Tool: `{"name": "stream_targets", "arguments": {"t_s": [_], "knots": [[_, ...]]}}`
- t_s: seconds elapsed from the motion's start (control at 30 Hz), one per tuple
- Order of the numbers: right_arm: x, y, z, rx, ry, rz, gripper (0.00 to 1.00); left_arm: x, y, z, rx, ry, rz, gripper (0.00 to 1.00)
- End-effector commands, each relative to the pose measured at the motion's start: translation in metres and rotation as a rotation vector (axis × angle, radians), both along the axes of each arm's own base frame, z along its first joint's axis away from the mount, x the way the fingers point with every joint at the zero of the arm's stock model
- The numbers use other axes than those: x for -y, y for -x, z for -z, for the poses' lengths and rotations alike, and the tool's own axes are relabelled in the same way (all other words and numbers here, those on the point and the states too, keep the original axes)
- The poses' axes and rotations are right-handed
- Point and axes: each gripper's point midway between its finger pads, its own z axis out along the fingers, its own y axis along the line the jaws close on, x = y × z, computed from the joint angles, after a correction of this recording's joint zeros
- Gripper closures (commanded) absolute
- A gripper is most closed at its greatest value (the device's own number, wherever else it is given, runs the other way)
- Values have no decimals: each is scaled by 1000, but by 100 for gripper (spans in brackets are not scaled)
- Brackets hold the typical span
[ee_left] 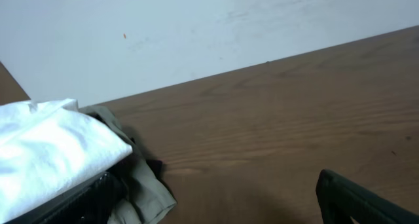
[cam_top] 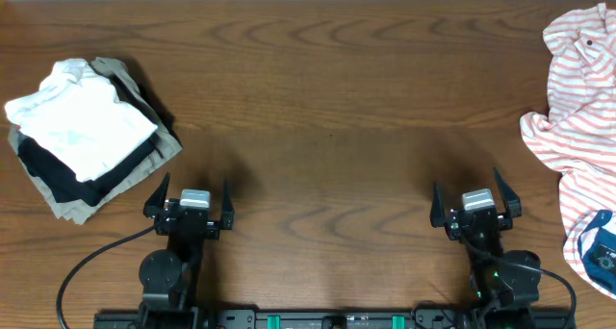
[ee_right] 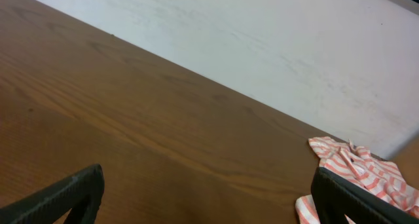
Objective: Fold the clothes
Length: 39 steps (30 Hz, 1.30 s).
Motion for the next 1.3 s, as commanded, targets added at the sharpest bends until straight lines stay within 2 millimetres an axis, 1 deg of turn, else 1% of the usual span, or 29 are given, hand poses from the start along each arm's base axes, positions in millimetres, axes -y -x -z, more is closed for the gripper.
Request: {"name": "stream_targets", "arguments": {"t_s": [0.0,0.07,1.27], "knots": [[-2,0,1,-2,-11,-9,1,0,1,17,-53,4,-2,2],[-2,0,1,-2,-11,-9,1,0,1,16,-54,51,-7,2],[-2,0,1,-2,-11,-9,1,0,1,17,-56,50,-8,2]]}}
